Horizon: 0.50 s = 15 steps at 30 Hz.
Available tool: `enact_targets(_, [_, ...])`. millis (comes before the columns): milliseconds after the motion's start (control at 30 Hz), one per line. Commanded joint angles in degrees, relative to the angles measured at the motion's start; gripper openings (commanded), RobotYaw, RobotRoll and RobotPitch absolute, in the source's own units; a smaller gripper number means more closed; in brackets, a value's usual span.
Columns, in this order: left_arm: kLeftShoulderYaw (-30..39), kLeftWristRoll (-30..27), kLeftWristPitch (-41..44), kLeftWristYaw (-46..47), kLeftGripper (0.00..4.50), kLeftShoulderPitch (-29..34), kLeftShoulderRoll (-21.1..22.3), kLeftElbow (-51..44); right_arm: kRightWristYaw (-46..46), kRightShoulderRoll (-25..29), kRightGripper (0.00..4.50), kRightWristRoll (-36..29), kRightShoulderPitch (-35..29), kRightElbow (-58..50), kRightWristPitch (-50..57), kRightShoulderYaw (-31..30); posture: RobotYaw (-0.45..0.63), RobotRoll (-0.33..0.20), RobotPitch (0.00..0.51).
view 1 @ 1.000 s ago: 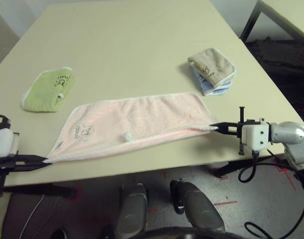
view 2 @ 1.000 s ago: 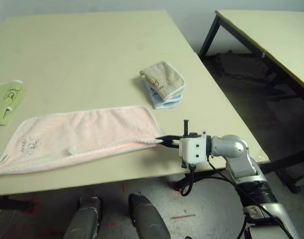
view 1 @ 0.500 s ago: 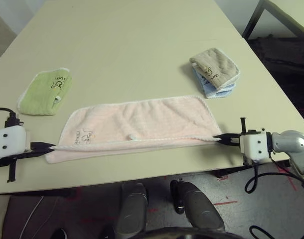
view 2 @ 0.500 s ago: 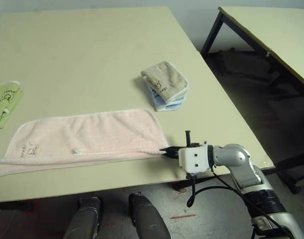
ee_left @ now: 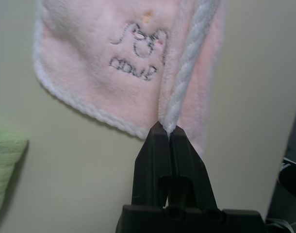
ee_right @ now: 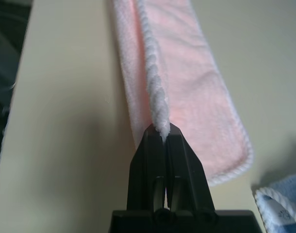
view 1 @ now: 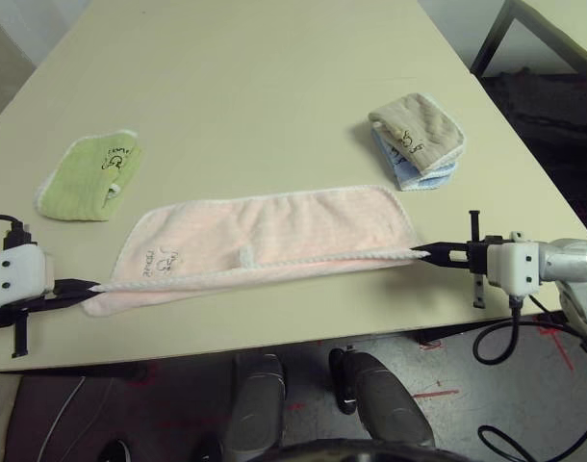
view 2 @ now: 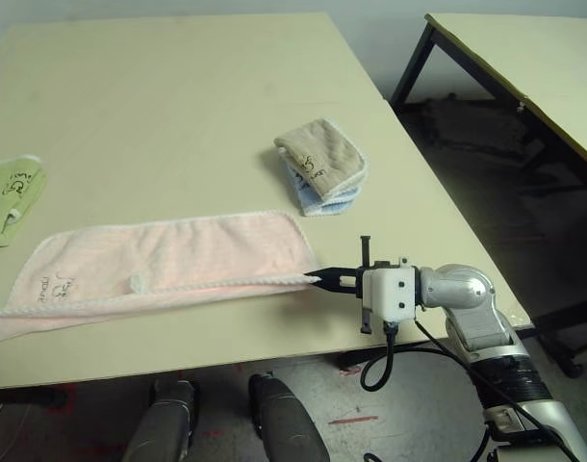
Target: Fold the towel and set it aside.
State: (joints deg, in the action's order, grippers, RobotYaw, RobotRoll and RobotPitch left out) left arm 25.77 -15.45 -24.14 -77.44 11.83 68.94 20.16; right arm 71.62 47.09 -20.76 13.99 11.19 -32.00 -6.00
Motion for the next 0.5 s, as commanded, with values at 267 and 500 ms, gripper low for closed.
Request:
enact_targets(267, [-14.7,8.0,8.7,1.7,0.01,-41.8,2.5,19.7,-2.0,-5.7,0.0,4.2,29.0,10.8,26.4,-2.1,-0.01,0.0,0.187])
enact_targets(500, [-34.4,35.3,4.7,26.7,0.01,-90.4,-1.2,49.8,-21.9,-11.2,0.0,20.3,67.2,52.0,11.1,-2.0,-0.01,0.0,0.183])
